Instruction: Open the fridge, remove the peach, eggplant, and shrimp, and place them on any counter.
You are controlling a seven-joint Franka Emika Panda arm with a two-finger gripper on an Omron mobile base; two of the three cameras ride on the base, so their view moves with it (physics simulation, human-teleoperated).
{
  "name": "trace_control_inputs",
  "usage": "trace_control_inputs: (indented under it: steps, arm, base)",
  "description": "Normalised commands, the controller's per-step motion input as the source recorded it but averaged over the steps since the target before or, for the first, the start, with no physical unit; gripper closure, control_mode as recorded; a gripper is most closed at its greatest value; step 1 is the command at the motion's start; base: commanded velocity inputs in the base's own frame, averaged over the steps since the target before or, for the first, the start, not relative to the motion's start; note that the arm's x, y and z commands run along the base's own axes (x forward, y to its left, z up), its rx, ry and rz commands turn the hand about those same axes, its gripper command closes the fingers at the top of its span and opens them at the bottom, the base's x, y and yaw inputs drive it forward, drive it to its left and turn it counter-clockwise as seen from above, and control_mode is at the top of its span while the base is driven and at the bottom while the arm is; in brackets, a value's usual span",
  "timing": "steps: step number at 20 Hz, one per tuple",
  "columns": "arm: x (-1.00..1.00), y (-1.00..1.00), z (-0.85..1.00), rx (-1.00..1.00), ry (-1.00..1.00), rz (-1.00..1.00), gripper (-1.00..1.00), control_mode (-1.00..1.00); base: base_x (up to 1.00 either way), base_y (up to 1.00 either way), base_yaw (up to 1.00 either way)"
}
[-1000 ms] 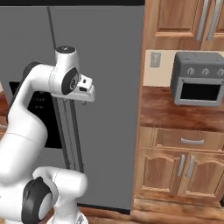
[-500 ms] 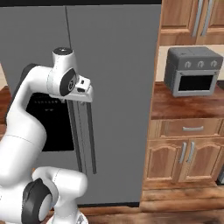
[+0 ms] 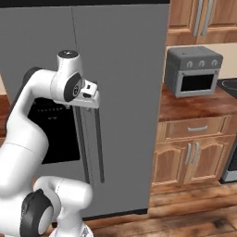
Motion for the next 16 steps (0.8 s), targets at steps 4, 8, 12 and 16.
trace_control_inputs:
  steps: [4,8,12,16]
  arm:
    - [0.0,0.0,0.0,0.0,0.0,0.0,-1.0,1.0]
    - [0.0,0.0,0.0,0.0,0.0,0.0,-1.0,1.0]
    - [0.0,0.0,0.0,0.0,0.0,0.0,-1.0,1.0]
    - [0.0,0.0,0.0,0.0,0.0,-0.03,-1.0,-1.0]
  base:
    - [0.22,0.48,-0.25]
    - [-0.1,0.48,-0.21]
    - [-0.24,0.36,-0.14]
    - [-0.03,0.09,-0.05]
